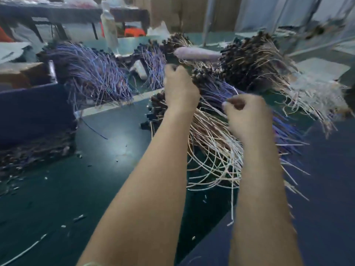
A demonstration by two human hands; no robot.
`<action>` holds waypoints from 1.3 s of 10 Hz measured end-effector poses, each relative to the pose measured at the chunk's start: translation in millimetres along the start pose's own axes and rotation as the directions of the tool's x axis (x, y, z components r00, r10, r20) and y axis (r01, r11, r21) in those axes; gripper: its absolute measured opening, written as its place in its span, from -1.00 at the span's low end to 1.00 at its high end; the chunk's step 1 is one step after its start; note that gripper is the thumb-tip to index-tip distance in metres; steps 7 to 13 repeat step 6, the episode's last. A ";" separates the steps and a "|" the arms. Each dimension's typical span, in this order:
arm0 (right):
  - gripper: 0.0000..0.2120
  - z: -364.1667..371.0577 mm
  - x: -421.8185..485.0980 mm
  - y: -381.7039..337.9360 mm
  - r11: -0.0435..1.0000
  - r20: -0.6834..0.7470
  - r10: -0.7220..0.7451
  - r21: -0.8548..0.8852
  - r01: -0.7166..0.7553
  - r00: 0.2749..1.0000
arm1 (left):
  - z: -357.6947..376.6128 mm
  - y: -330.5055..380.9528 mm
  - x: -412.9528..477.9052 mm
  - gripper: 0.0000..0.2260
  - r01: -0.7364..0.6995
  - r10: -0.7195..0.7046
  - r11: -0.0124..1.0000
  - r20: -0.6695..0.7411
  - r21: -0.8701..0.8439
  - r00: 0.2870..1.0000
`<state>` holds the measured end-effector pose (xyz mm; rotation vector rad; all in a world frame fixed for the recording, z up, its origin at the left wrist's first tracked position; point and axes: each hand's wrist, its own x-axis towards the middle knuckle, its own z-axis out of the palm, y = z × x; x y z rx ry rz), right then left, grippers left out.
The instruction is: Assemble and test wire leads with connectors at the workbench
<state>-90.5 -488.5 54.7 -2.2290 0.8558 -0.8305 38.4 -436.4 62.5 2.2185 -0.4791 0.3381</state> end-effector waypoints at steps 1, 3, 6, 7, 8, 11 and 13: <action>-0.77 49.7 3.1 13.7 0.995 0.176 0.080 -0.080 -0.067 0.981 | 33.0 -36.3 -17.5 -0.73 0.002 -0.033 0.985 0.175 0.175 0.984; -0.81 80.3 7.0 28.0 0.986 0.066 0.126 -0.117 -0.117 0.990 | 44.5 -57.8 -18.7 -0.78 -0.030 0.017 0.979 0.067 0.203 0.998; -0.81 87.6 -6.5 -2.8 0.996 -0.031 -0.060 0.068 0.062 0.998 | 9.8 -70.4 -23.3 -0.73 0.077 -0.076 0.994 0.015 -0.083 0.997; -0.81 87.6 -6.5 -2.8 0.996 -0.031 -0.060 0.068 0.062 0.998 | 9.8 -70.4 -23.3 -0.73 0.077 -0.076 0.994 0.015 -0.083 0.997; -0.81 87.6 -6.5 -2.8 0.996 -0.031 -0.060 0.068 0.062 0.998 | 9.8 -70.4 -23.3 -0.73 0.077 -0.076 0.994 0.015 -0.083 0.997; -0.81 87.6 -6.5 -2.8 0.996 -0.031 -0.060 0.068 0.062 0.998 | 9.8 -70.4 -23.3 -0.73 0.077 -0.076 0.994 0.015 -0.083 0.997; -0.81 87.6 -6.5 -2.8 0.996 -0.031 -0.060 0.068 0.062 0.998 | 9.8 -70.4 -23.3 -0.73 0.077 -0.076 0.994 0.015 -0.083 0.997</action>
